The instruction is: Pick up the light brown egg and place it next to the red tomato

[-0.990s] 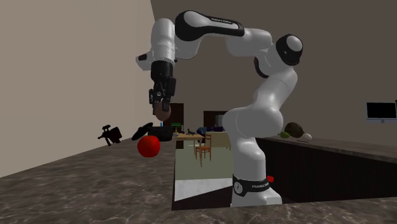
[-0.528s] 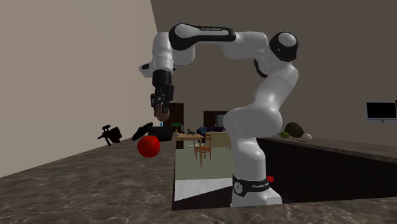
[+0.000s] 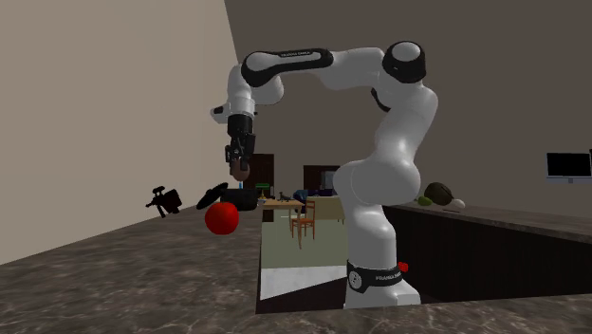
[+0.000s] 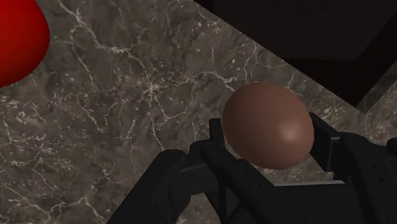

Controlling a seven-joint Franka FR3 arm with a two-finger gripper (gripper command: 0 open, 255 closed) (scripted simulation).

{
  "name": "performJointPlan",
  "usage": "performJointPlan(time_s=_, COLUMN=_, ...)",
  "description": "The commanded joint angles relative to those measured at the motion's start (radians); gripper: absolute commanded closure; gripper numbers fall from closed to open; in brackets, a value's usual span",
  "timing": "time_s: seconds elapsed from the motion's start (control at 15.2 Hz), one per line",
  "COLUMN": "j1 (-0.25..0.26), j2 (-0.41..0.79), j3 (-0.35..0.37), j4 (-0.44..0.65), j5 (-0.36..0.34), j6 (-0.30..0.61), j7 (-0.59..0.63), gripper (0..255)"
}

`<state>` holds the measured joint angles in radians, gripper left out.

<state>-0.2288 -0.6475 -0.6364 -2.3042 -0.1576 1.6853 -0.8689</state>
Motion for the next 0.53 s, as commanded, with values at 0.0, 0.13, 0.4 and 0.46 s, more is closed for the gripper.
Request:
performJointPlan(time_s=0.0, j1=0.001, j2=0.035, j3=-0.055, j4=0.042, j5=-0.014, j6=-0.005, j7=-0.058, gripper=255)
performJointPlan(time_s=0.13, j1=0.011, j2=0.082, j3=-0.111, j4=0.094, j5=-0.017, j6=-0.008, j7=-0.113, gripper=255)
performJointPlan(time_s=0.4, j1=0.048, j2=0.192, j3=-0.238, j4=0.209, j5=0.000, j6=-0.015, j7=-0.233, gripper=255)
performJointPlan(time_s=0.46, j1=0.061, j2=0.224, j3=-0.275, j4=0.241, j5=0.010, j6=-0.018, j7=-0.266, gripper=255)
